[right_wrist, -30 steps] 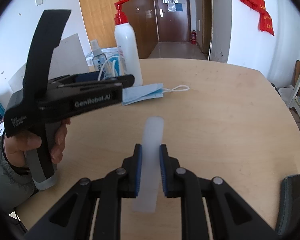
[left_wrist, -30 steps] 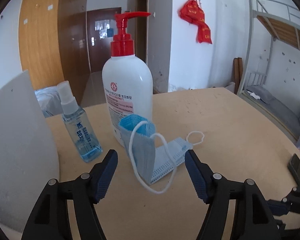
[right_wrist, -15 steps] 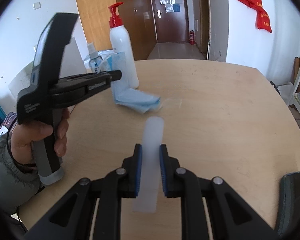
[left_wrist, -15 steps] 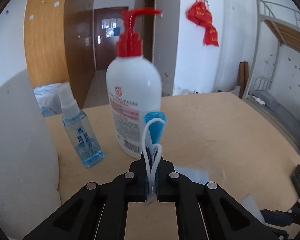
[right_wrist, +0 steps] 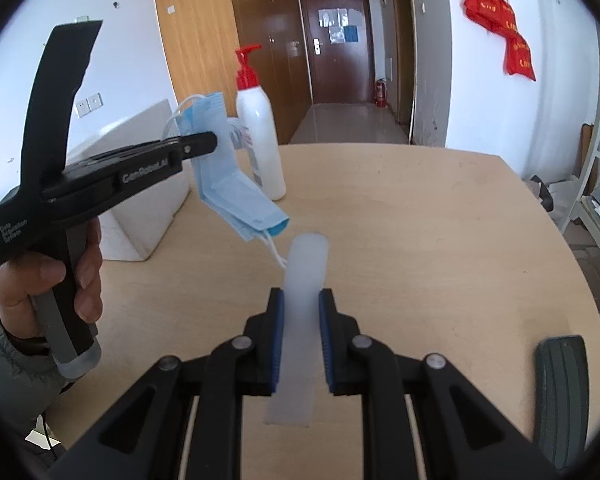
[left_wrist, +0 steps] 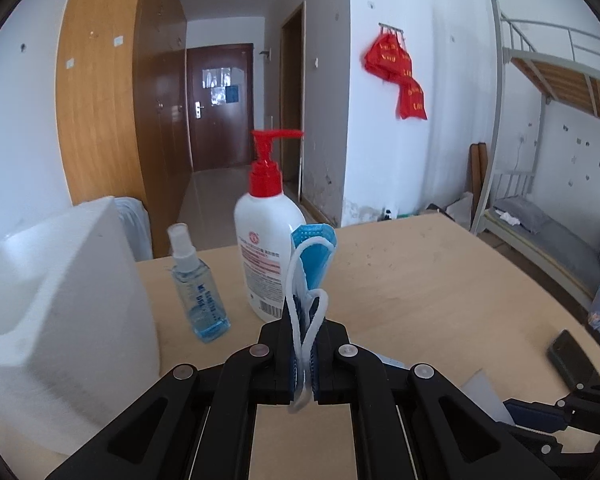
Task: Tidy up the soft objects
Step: 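Lift the blue mask with the left tool while the right tool lifts the white strip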
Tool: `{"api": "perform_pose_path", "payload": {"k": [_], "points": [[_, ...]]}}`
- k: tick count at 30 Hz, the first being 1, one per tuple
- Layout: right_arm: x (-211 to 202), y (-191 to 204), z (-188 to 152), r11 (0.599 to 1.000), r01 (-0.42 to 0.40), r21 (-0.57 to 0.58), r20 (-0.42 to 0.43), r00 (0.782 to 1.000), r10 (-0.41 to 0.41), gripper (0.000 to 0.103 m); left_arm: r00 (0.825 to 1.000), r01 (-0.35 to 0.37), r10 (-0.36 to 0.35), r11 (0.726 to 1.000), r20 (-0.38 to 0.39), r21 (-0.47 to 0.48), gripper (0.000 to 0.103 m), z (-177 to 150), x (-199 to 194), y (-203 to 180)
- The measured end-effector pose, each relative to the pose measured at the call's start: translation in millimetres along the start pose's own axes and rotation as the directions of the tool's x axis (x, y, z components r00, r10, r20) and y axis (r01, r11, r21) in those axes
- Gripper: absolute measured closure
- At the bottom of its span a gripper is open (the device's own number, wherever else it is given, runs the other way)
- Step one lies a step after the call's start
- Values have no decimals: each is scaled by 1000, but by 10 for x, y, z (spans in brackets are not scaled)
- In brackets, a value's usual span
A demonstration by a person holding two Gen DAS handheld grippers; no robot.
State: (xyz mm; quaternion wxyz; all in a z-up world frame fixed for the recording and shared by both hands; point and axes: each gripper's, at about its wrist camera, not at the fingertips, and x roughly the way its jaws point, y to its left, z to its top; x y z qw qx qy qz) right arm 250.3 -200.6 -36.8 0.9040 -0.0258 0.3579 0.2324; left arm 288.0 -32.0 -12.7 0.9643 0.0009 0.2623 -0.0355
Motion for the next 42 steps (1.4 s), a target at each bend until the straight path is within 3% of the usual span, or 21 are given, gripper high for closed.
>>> {"api": "perform_pose_path", "payload": {"k": [8,20,33,42], "points": [[-293,99,-75,1000,0,-14,51,999,0,83,999,-2,2,1000,43,-6,98,31,-424,-25],[-723,283,-234,999,-10,-33,131,991,15,83,992,-32,35,999,117,-25,98,-181,-1212,21],[-1129,599,-357,996,-33,-77,214,976,49,83,971,-66,73,997,230,-39,98,-507,-2221,87],[-1370,809,-484,993,-47,-107,272,959,75,83,944,-82,94,995,316,-51,98,-788,-2809,99]]}}
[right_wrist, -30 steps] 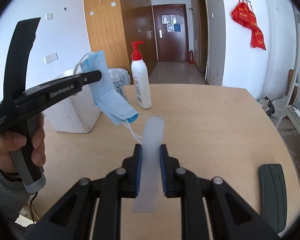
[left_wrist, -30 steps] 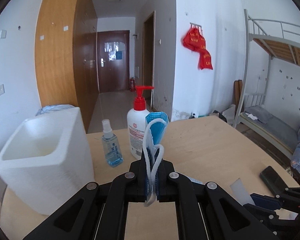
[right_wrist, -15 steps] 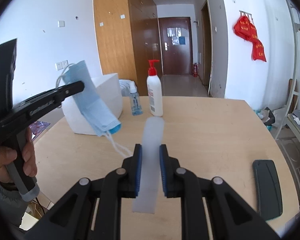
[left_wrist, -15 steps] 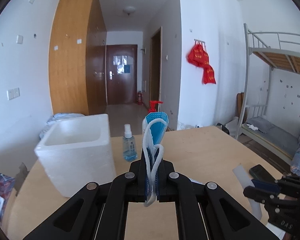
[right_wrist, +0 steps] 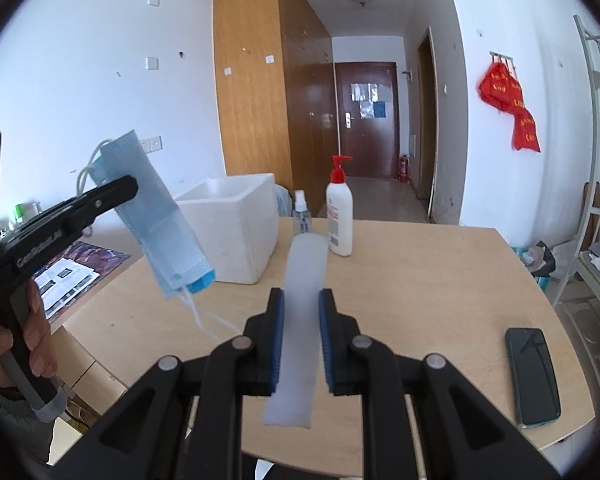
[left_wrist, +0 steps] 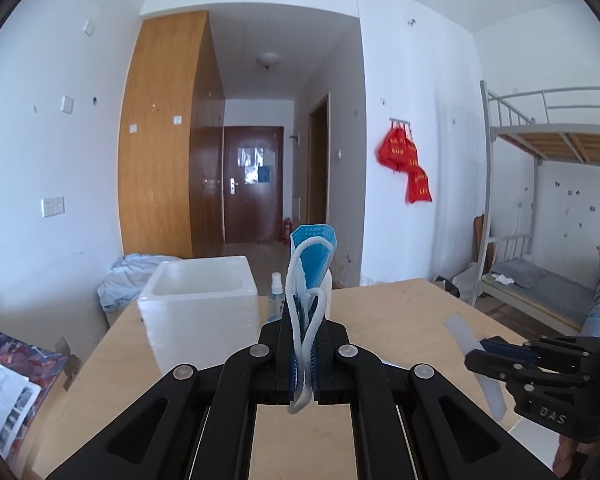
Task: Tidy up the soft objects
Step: 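Lift the blue mask with the left tool while the right tool lifts the white strip, then carry the mask and strip with both tools over the foam box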
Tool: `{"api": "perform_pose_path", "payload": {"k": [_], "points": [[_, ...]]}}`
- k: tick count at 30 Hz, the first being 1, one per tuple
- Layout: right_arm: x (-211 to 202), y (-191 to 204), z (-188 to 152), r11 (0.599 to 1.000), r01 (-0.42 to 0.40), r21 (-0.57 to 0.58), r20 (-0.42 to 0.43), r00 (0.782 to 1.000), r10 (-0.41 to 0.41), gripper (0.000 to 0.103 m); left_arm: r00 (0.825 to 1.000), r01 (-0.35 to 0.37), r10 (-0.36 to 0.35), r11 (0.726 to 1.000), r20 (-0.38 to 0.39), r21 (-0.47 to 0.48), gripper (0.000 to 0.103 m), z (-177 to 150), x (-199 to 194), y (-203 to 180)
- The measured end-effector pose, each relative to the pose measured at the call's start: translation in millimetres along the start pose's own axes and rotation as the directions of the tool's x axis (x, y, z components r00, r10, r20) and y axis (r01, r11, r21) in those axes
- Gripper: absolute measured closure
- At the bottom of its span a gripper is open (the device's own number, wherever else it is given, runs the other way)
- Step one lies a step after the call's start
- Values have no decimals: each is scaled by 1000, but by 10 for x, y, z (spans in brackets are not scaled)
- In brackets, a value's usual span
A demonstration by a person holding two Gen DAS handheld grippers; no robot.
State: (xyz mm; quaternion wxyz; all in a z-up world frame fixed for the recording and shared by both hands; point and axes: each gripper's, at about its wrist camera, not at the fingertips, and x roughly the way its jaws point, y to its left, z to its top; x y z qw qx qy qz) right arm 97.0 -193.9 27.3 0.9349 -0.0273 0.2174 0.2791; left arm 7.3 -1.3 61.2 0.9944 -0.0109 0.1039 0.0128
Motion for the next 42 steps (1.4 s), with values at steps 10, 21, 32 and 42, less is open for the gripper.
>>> {"api": "perform_pose_path", "payload": {"k": [10,21,32,42], "points": [[-169,346,-57,998,-42,-47,34,998,44,83,998,-47,48,998,31,-29,98,-175,-510,133],[-171,598,-71,994,-82,-78,45,995,86,83,994,-103,105,992,19,-68,98,-298,-676,344],[69,729,0,989,-124,-79,26,992,126,83,988,-152,154,985,11,-80,98,-325,-621,508],[341,804,146,984,-159,-83,15,987,161,83,981,-193,193,977,-13,-95,98,-285,-445,655]]}}
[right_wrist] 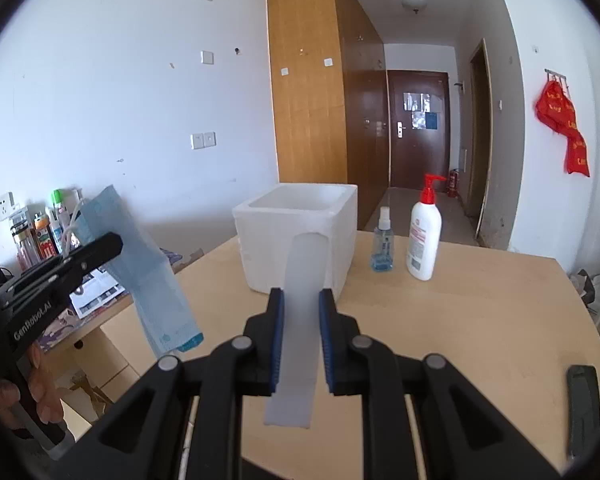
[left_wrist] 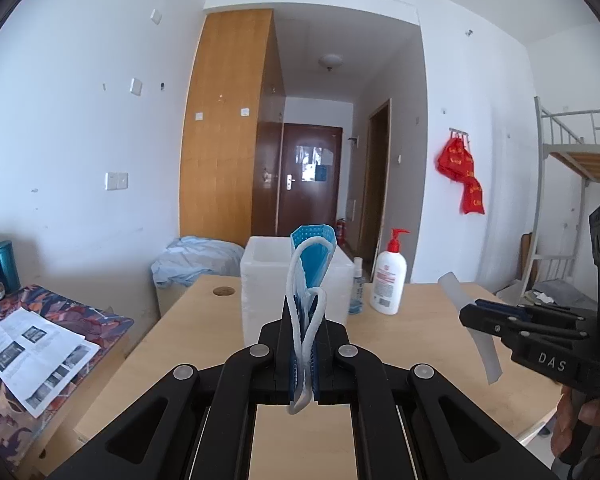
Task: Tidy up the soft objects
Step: 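Carry the mask and strip with both tools over the foam box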
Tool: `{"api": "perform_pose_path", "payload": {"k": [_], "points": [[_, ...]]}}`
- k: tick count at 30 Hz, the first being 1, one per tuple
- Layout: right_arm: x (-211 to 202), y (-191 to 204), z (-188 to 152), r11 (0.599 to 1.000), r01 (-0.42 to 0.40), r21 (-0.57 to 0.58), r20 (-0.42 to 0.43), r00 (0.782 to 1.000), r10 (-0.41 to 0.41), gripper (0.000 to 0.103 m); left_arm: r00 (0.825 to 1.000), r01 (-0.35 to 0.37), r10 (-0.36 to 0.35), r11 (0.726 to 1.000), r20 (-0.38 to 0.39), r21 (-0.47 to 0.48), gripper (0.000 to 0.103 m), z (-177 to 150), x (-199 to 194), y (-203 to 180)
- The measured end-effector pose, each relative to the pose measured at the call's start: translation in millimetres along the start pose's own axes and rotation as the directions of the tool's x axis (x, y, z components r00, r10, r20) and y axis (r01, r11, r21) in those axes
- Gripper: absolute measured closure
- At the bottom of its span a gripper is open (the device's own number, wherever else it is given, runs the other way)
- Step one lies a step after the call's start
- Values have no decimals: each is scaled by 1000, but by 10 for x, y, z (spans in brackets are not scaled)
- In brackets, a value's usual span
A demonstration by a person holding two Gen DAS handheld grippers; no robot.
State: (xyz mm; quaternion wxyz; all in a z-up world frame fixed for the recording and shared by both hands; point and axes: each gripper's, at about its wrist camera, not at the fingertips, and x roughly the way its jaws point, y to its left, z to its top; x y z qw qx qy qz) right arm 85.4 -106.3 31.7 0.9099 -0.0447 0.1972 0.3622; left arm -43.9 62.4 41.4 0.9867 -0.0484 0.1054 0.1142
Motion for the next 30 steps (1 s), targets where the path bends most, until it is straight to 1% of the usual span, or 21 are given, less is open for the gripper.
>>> {"api": "perform_pose_path", "payload": {"k": [7,18,30], "points": [[215,-10,169,1000,-28,-4,-4,1000,28,83,1000,-27,27,1000,-11,-10,98,106,224,103],[517,14,404,997,-68,-26,-17,998,68,83,999,-38,38,999,-30,-5,98,262,578,170],[786,-45,651,997,-69,-30,-30,997,68,83,998,-44,43,999,-47,-4,98,459,983,214]]}}
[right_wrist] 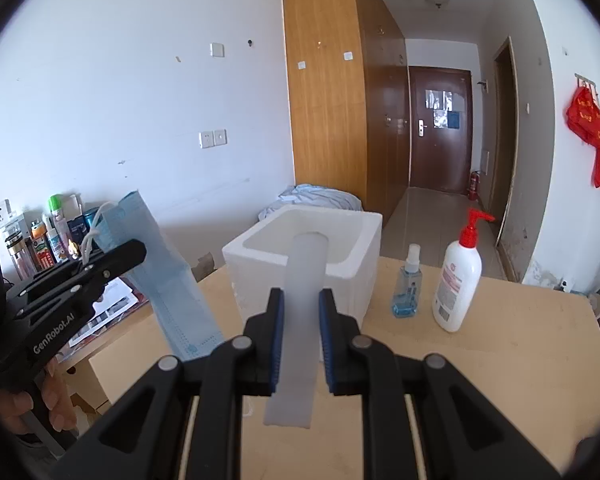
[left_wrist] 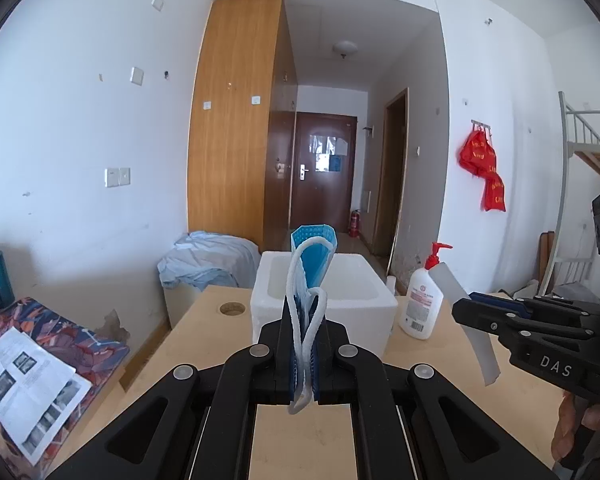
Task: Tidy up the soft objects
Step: 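Carry the mask and strip with both tools over the foam box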
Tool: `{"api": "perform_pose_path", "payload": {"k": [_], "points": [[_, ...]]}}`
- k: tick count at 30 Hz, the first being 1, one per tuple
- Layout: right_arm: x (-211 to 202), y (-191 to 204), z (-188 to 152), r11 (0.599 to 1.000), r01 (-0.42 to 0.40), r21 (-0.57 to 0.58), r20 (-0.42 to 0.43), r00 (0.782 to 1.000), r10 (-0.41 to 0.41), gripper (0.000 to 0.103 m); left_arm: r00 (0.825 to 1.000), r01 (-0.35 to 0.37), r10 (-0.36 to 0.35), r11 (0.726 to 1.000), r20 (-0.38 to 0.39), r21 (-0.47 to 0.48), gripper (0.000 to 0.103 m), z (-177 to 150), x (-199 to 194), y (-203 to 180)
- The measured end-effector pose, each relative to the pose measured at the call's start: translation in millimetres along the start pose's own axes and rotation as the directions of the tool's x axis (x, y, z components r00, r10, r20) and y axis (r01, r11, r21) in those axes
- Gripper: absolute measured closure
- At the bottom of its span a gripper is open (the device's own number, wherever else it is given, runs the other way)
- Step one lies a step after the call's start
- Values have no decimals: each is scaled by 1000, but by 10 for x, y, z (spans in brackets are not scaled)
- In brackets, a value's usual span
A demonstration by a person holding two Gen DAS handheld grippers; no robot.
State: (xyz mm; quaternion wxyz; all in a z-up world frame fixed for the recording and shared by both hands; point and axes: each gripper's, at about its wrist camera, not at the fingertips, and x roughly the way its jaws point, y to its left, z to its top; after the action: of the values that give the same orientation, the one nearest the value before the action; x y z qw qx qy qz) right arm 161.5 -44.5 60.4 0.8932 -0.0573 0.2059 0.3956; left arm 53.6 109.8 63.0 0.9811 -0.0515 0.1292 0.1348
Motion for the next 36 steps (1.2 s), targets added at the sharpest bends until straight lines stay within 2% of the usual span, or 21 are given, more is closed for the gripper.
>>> {"api": "perform_pose_path", "payload": {"k": [15,26,36], "points": [[562,-83,441,1000,-7,2,-17,1000,7,83,1000,-3,3,1000,8,9,98,380,605,46],[880,-220,504,1000,7,-4,-51,999,-7,83,999,32,-32,999,-8,-2,98,481,1109,48],[1078,-242,555,999,19,-30,-58,998,-21,83,998,34,-33,999,-57,9,98,480,1592,44]]}}
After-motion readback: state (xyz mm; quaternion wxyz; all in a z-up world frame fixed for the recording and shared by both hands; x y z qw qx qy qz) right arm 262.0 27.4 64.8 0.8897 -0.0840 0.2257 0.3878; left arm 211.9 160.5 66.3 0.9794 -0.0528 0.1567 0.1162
